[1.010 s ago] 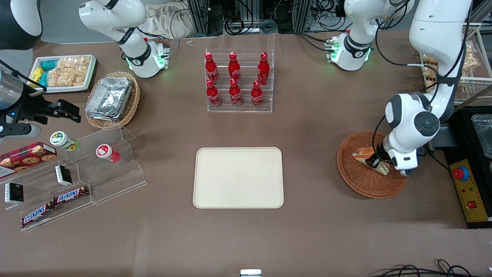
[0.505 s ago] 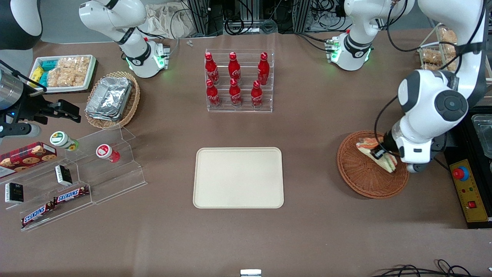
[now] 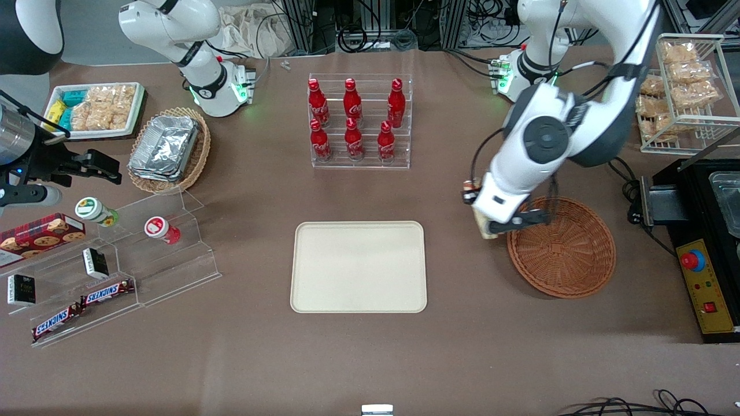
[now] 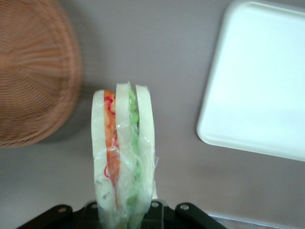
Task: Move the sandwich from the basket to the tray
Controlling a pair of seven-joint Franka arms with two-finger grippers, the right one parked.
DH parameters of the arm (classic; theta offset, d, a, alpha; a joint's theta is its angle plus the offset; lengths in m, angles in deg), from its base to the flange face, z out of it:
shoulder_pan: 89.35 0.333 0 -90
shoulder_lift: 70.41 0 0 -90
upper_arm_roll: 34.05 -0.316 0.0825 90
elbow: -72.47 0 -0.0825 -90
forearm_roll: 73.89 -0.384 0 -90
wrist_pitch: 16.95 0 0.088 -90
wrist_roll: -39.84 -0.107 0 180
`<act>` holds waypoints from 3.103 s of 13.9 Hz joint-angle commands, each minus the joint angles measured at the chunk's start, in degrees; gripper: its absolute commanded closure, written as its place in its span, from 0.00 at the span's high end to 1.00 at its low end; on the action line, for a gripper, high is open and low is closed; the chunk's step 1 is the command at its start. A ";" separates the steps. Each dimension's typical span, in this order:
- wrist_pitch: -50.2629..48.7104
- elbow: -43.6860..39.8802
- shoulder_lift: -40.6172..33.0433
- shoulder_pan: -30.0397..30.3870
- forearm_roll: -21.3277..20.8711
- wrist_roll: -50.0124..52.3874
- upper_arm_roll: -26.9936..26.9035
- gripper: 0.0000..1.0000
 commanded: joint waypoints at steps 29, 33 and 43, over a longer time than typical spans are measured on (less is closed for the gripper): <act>23.31 -13.76 16.21 -0.30 -17.18 10.10 0.48 1.00; 11.54 -13.76 9.88 3.48 -13.77 8.96 0.66 1.00; -30.30 -20.09 -5.94 7.09 0.40 -24.59 -12.15 1.00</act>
